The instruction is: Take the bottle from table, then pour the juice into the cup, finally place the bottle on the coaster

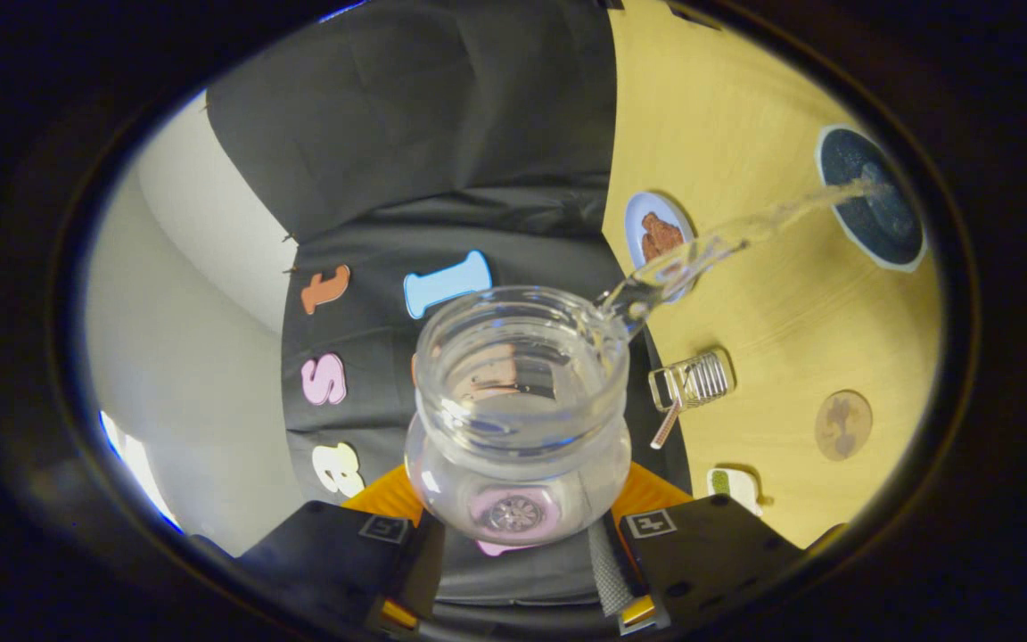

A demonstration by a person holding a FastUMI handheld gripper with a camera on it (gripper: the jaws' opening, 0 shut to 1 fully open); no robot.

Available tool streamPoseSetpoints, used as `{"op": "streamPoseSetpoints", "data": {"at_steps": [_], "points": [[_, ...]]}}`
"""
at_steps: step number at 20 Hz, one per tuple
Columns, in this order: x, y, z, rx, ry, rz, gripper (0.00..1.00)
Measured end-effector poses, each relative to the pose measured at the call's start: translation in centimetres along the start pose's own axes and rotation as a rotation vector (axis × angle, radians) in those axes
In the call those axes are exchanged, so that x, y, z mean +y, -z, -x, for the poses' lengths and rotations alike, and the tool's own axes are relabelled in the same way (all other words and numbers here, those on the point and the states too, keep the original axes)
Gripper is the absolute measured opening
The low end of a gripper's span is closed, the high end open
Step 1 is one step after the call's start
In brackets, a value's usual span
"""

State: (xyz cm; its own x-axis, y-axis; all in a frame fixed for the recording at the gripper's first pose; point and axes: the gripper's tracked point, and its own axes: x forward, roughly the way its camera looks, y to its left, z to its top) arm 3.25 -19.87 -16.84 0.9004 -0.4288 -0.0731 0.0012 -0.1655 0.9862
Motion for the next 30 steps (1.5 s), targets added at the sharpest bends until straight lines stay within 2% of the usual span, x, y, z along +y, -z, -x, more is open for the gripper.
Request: {"op": "streamPoseSetpoints", "data": {"at_steps": [30], "points": [[1.8, -1.6, -1.3, -0.087, -0.085, -0.193, 0.72]]}}
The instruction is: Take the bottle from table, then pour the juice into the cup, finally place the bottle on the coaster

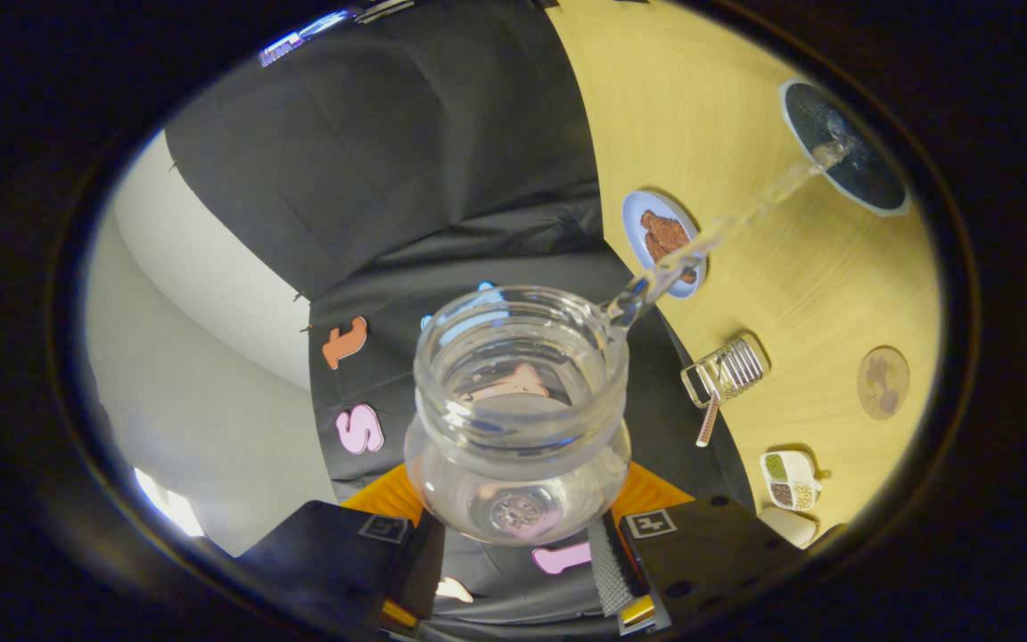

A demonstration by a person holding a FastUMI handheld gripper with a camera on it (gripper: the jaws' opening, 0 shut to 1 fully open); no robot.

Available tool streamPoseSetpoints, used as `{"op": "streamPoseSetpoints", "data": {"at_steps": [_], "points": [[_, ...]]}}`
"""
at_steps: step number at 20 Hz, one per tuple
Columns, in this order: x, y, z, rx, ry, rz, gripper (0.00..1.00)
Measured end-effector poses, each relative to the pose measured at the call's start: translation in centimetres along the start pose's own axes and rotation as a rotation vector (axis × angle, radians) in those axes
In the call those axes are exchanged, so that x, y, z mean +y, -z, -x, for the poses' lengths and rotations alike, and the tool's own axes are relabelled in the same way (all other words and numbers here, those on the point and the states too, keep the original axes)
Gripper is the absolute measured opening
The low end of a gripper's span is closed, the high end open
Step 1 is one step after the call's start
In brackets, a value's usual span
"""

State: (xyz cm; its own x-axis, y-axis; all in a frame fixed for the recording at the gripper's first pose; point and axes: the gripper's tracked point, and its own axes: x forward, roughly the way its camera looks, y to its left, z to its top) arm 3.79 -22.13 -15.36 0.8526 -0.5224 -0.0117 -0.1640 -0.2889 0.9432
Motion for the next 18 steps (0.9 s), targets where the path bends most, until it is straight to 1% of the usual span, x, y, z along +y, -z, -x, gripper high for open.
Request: {"op": "streamPoseSetpoints", "data": {"at_steps": [5, 18], "points": [[0.9, -0.7, -0.3, -0.038, -0.022, -0.031, 0.72], [2.2, -1.4, -0.6, -0.082, -0.035, -0.145, 0.72]]}}
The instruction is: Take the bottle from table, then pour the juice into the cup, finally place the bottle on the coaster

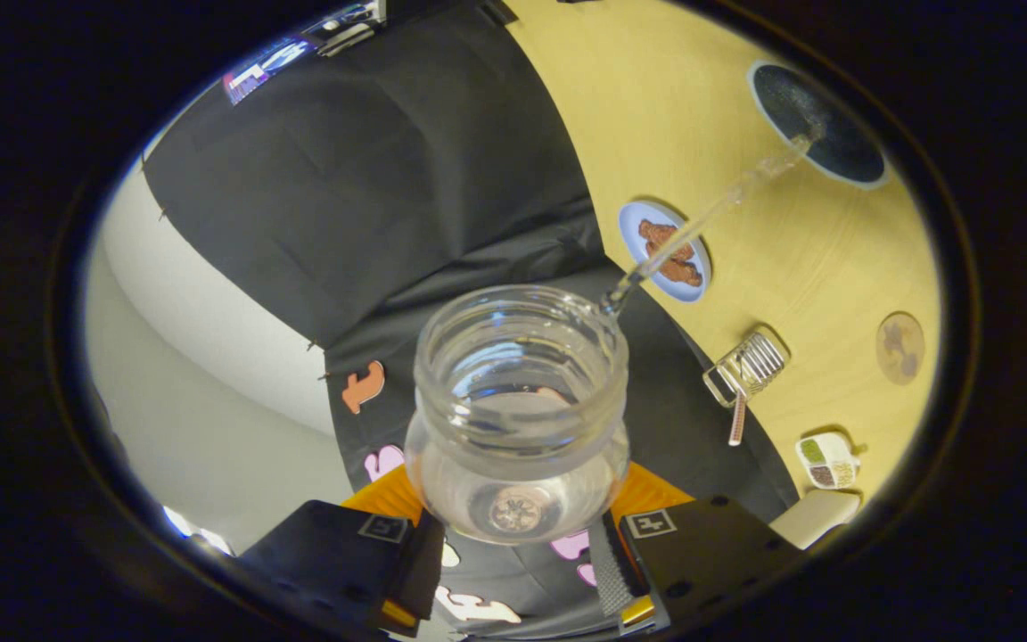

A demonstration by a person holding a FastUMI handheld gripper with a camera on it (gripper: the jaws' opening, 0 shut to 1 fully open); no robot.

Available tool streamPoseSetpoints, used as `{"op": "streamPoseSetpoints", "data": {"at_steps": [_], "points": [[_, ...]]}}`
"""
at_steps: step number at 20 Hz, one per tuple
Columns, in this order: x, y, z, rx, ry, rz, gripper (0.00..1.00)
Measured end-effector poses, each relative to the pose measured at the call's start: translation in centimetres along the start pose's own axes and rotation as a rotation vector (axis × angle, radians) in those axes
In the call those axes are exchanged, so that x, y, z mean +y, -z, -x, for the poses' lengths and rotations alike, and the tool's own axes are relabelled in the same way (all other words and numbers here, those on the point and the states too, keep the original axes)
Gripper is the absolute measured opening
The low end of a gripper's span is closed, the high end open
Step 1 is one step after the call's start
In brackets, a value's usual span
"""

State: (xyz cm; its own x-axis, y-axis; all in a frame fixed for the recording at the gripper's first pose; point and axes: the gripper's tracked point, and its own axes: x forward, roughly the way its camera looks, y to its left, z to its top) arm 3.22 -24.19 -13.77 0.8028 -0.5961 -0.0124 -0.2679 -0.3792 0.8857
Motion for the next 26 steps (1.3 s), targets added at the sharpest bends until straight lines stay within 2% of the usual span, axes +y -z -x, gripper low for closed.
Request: {"op": "streamPoseSetpoints", "data": {"at_steps": [16, 23, 26], "points": [[1.3, 0.5, 0.2, 0.015, 0.002, -0.094, 0.73], [1.8, 1.2, 0.4, 0.027, -0.008, -0.1, 0.73], [1.3, 1.6, 0.4, 0.037, 0.007, -0.057, 0.73]]}}
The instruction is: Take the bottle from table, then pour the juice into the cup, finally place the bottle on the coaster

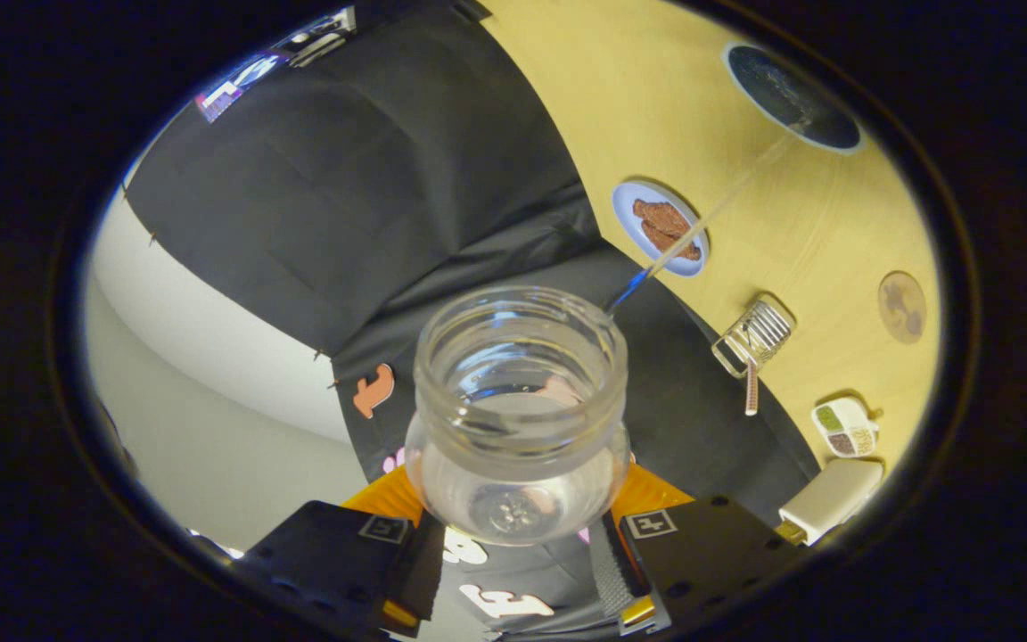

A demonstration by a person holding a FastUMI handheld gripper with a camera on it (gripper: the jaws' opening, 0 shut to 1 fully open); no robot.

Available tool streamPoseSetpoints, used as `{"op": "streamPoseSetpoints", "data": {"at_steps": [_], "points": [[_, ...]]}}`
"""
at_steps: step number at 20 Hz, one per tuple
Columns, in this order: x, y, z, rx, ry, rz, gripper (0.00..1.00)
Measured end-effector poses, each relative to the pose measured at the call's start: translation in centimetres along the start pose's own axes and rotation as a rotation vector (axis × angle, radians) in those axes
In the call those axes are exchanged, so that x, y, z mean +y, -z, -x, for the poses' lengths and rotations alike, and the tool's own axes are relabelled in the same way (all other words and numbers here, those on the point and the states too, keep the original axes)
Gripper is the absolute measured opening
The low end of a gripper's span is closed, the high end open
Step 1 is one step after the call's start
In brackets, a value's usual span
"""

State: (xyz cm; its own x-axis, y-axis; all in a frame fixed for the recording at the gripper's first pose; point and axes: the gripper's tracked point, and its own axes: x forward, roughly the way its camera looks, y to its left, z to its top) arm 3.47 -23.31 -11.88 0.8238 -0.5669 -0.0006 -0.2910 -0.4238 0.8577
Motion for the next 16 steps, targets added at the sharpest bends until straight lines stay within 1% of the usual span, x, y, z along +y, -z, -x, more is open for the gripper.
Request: {"op": "streamPoseSetpoints", "data": {"at_steps": [3, 5, 10, 13, 16], "points": [[-0.8, 0.4, 0.0, 0.017, 0.034, 0.071, 0.73], [-1.1, 0.6, 0.1, 0.03, 0.053, 0.169, 0.73], [-0.5, 0.4, 0.5, 0.036, 0.056, 0.463, 0.73], [-1.6, 0.1, 0.5, 0.056, 0.101, 0.682, 0.73], [-3.1, 0.8, 0.7, 0.115, 0.141, 0.914, 0.73]]}}
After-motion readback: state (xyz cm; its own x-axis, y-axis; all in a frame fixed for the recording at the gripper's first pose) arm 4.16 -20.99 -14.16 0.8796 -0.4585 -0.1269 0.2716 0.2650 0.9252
